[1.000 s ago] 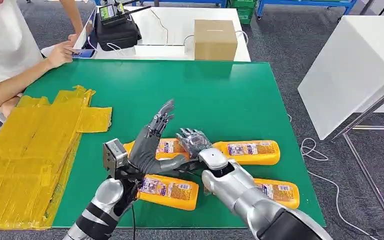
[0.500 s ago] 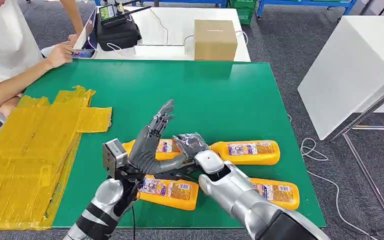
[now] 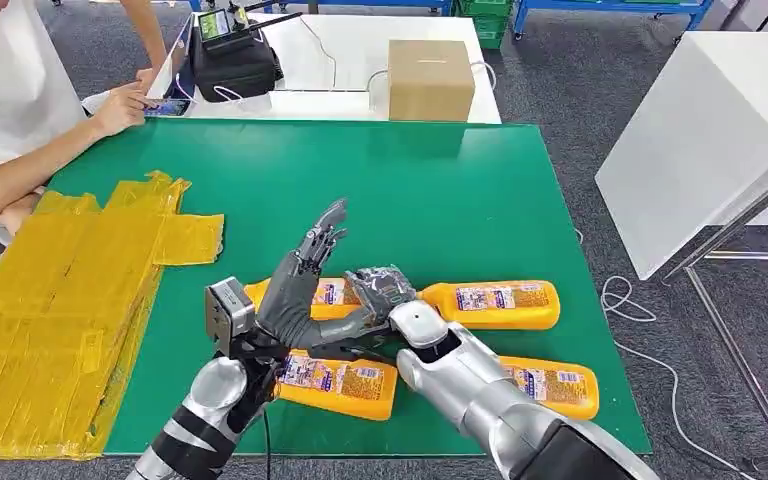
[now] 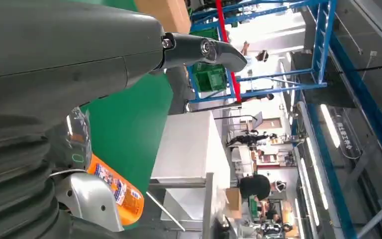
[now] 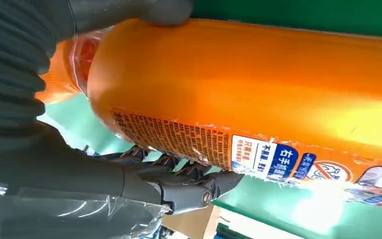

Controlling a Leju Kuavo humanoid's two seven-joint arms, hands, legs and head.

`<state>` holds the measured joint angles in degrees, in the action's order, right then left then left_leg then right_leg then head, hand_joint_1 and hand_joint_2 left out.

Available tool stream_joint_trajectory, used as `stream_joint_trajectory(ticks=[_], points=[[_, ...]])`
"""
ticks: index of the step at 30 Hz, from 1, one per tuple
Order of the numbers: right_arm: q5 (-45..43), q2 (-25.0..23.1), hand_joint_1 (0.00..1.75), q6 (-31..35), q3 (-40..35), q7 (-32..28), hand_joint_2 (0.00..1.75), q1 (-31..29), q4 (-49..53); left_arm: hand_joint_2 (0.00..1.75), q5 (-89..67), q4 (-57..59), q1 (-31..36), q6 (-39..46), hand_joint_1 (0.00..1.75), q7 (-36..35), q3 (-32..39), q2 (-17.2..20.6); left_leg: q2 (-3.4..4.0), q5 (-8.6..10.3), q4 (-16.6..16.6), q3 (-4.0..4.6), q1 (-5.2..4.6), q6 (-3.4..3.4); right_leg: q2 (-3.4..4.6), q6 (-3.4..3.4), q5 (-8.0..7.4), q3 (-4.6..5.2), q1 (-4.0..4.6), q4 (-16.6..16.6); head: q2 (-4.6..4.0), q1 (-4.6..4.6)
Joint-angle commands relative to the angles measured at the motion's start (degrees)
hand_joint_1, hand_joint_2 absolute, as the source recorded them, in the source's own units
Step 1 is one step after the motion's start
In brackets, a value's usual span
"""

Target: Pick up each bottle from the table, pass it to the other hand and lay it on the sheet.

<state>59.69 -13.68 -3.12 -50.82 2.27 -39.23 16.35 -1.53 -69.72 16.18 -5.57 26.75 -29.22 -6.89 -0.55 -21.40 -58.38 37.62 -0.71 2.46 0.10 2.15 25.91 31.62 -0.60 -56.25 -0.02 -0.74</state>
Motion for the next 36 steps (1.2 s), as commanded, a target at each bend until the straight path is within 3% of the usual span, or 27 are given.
stream_joint_trajectory(ticks=[1,4,7,10,12,19,23,26,31,36], points=[[-0.96,1.51,1.75,9.57,4.06,2.39,1.75,-3.15,-0.53,1.75,-0.3,0.37,-0.41,0.86,0.0,-0.57,1.97,1.03,0.04,-0.06,0.01,-0.1,0.01,-0.12,0.01,-0.05,0.05,-0.09,0.0,0.01,0.0,0.0],[-0.99,1.53,1.75,9.39,4.11,2.36,1.75,-3.27,-0.55,1.75,-0.31,0.29,-0.46,0.87,0.0,-0.57,1.99,1.05,0.05,-0.06,-0.02,-0.06,0.01,-0.11,0.03,-0.05,0.06,-0.07,0.01,-0.02,0.0,0.0],[-3.65,2.93,1.75,23.39,9.7,1.9,1.75,-2.46,2.62,1.75,-1.09,-1.79,-2.26,1.78,0.0,-0.99,3.15,1.09,0.01,-0.05,0.0,-0.08,0.03,-0.12,-0.01,-0.05,0.05,-0.11,0.02,0.02,0.0,0.0],[-5.21,3.98,1.75,29.47,13.84,-0.28,1.75,-1.85,4.74,1.75,-1.73,-3.38,-3.67,2.09,0.0,-1.28,3.96,1.19,0.07,-0.12,-0.01,-0.18,0.03,-0.18,0.06,-0.08,0.1,-0.2,0.02,0.01,0.0,0.0],[-7.86,5.33,1.75,35.19,19.38,-3.58,1.75,-0.28,8.34,1.75,-2.29,-5.35,-5.46,2.62,0.0,-1.46,4.97,1.38,0.09,-0.16,-0.01,-0.18,0.03,-0.21,0.07,-0.09,0.12,-0.23,0.03,0.02,0.0,0.02],[-21.89,5.18,1.75,40.42,36.56,-17.98,1.75,6.5,20.61,1.75,-3.05,-7.36,-7.45,3.1,0.0,-1.78,5.7,1.72,-0.05,-0.14,0.02,-0.19,0.02,-0.18,-0.07,-0.08,0.14,-0.27,0.02,0.06,0.0,0.02],[-29.86,3.69,1.75,35.45,41.09,-22.69,1.75,13.28,31.74,1.75,-1.41,-8.63,-7.79,3.87,0.0,-3.66,7.34,1.66,-0.07,-0.09,0.02,-0.09,0.04,-0.15,-0.05,-0.07,0.08,-0.17,0.04,0.07,0.0,0.02],[-41.17,2.36,1.75,24.61,40.98,-26.51,1.75,19.54,41.62,1.75,3.17,-7.64,-5.63,3.3,0.0,-6.94,8.85,2.08,-0.06,-0.15,0.01,-0.16,0.07,-0.22,-0.06,-0.11,0.13,-0.24,0.08,0.06,0.0,0.02],[-42.85,2.69,1.75,16.66,32.04,-26.85,1.75,23.27,46.05,1.75,7.99,-7.07,-1.18,-0.46,0.0,-9.8,8.77,3.72,0.03,-0.12,-0.03,-0.05,0.08,-0.21,-0.03,-0.11,0.1,-0.07,0.1,-0.03,0.0,0.04],[-42.73,2.87,1.75,15.53,27.69,-27.03,1.75,23.62,45.7,1.75,11.74,-7.89,-0.22,-0.44,0.0,-11.48,8.09,2.92,0.03,-0.1,-0.02,-0.05,0.08,-0.16,-0.03,-0.09,0.09,-0.05,0.09,-0.02,0.0,0.02]])
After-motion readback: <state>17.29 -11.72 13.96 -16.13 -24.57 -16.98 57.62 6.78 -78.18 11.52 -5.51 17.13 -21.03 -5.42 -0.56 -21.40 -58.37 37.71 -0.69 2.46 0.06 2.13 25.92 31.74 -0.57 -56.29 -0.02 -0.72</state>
